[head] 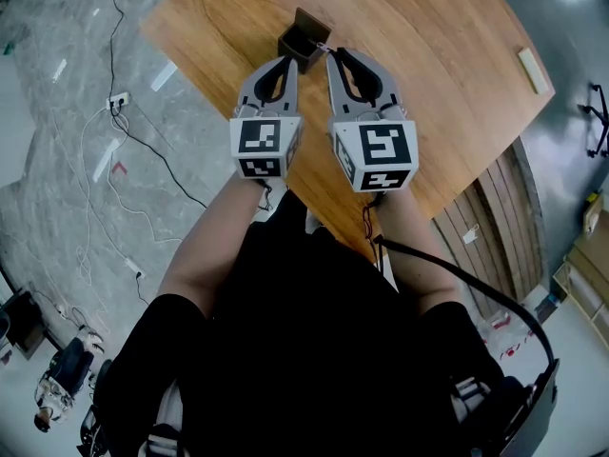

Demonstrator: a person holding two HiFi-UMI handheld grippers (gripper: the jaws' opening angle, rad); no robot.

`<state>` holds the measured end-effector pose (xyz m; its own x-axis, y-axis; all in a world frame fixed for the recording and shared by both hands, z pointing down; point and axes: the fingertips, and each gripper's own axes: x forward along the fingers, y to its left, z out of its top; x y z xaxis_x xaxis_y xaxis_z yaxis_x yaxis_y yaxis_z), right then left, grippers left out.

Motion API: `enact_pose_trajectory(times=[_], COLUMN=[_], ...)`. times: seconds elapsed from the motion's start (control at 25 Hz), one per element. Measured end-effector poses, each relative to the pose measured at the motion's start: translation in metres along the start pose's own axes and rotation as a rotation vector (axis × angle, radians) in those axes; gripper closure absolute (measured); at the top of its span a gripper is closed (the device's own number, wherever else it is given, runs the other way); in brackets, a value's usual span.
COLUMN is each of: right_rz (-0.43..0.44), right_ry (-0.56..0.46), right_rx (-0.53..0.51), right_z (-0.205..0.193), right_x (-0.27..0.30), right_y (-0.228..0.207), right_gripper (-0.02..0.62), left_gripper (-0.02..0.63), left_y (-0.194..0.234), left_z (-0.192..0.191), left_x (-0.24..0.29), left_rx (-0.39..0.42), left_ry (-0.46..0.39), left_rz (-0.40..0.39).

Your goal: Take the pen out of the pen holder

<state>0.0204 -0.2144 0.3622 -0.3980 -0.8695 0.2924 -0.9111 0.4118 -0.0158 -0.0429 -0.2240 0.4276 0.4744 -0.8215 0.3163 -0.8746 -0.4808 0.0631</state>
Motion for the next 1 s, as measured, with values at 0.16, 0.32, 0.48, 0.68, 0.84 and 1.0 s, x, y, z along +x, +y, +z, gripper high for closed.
enact_pose_trajectory(times=[0.16,0.32,0.48,0.68,0.84,1.0], right_rz=[0.008,0.009,0.016,0.021,0.022,0.024], right_ry=[0.034,0.074,0.117,0.168,0.188,0.198], right_rx=[-0.001,-0.006,-0.02,-0.034,-0.04,-0.032], right_z=[-0.016,-0.034,-0.059,-0.088,-0.103,-0.11], right_x=[0.016,0.032,0.05,0.064,0.073,0.083], right_y=[-0.001,-0.003,0.0,0.006,0.008,0.01], right_gripper=[0.552,0.552,0.552,0.552,0.552,0.552], left_gripper=[0.606,0.606,0.606,0.606,0.606,0.606], left_y=[0.004,0.011,0.016,0.021,0.022,0.022], left_z=[-0.003,-0.009,-0.014,-0.022,-0.026,-0.031], left_x=[0.007,0.013,0.016,0.014,0.013,0.012], left_rx=[-0.003,-0.002,-0.005,-0.012,-0.004,-0.002], left_ry=[-0.003,0.013,0.022,0.036,0.044,0.057], left_rz=[-0.004,0.001,0.004,0.002,-0.001,-0.002])
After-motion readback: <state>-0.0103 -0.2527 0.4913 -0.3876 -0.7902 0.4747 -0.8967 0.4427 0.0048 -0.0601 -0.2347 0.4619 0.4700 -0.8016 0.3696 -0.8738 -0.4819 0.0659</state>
